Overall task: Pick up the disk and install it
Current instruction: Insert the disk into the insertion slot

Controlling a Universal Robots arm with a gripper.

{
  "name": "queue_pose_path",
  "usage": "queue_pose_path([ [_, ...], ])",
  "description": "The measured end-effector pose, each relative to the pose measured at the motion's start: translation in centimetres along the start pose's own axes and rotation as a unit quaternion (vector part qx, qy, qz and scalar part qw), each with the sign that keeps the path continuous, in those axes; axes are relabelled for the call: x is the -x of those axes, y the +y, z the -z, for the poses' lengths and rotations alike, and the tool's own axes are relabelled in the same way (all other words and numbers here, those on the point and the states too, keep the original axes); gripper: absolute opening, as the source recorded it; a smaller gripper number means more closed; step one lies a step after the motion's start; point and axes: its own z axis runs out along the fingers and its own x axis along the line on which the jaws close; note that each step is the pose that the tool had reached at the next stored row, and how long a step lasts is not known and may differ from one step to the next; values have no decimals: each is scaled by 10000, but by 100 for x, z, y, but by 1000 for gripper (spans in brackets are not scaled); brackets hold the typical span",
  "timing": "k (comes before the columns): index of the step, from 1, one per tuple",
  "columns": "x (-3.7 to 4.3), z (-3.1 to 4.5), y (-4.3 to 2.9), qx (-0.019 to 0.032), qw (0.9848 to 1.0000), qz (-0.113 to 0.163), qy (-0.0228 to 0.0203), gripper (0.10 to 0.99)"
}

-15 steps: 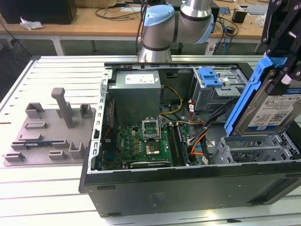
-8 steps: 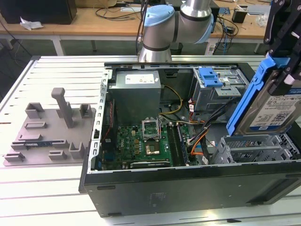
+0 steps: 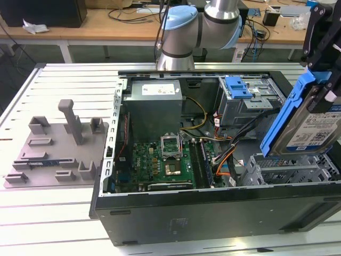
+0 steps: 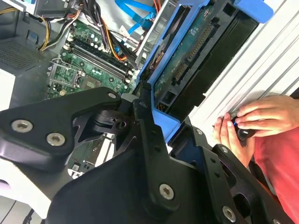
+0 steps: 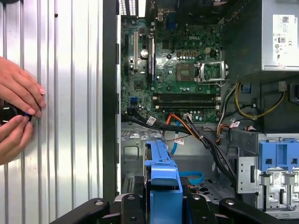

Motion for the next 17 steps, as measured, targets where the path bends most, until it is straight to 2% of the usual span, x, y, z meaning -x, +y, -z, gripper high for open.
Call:
queue_pose_path([
  [17,-1,-69,-28,0,10000,-1,-1,369],
])
